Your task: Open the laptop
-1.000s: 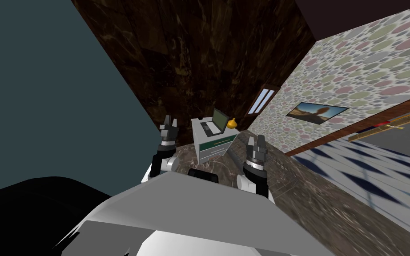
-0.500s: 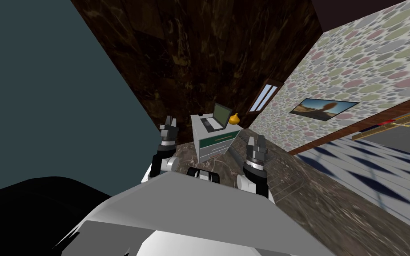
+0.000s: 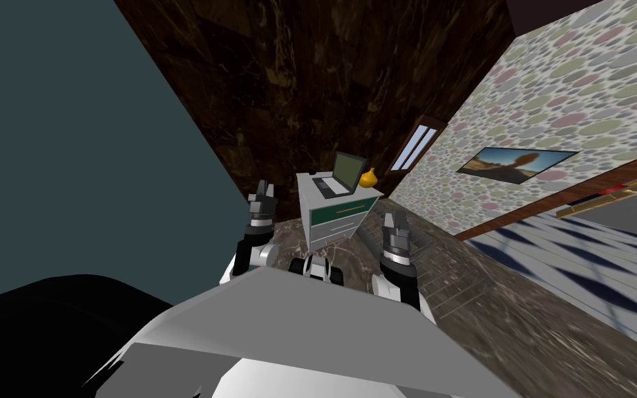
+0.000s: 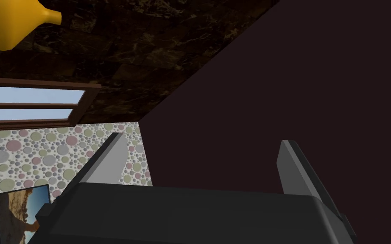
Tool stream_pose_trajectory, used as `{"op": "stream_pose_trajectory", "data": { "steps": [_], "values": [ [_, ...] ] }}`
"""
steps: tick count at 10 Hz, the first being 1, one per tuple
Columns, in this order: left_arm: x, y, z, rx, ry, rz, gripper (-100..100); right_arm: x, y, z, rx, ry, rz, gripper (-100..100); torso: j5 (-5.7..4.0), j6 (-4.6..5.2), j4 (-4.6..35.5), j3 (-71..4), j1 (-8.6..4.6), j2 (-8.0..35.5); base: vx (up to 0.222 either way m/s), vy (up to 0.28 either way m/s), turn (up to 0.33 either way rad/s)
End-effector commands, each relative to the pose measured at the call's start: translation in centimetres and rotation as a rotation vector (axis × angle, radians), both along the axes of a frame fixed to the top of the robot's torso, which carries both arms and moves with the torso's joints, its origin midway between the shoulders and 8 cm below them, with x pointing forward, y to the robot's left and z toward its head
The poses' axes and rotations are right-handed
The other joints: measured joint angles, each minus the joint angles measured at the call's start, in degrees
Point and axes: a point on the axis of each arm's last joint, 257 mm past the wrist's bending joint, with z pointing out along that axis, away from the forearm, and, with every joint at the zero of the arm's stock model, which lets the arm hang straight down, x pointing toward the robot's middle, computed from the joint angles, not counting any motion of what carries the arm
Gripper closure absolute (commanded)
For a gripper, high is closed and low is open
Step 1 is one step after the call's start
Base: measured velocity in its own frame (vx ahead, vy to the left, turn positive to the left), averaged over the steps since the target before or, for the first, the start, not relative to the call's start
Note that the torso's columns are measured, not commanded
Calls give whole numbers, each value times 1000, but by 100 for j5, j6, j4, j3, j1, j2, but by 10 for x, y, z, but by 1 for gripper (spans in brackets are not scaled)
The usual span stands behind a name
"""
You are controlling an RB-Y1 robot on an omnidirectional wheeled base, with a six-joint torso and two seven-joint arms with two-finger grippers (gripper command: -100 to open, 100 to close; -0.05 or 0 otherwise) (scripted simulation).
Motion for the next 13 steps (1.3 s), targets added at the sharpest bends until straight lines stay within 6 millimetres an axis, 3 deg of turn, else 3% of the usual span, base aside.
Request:
{"op": "stream_pose_trajectory", "data": {
  "steps": [1, 8, 13],
  "values": [
    [0, 0, 0, 0, 0, 0, 0, 5, 5, -14, -166, 52, -16, -100, 0, 0, 5, -5, -1, 4, 11, 10, 37],
    [0, 0, 0, 0, 0, 0, 0, 13, 5, -44, -511, 139, -75, -100, 0, 0, 7, -4, -1, 8, 9, 9, 30],
    [0, 0, 0, 0, 0, 0, 0, 19, -7, -70, -810, 193, -138, -100, -1, 1, 7, -5, -1, 7, 9, 9, 33]
  ]
}}
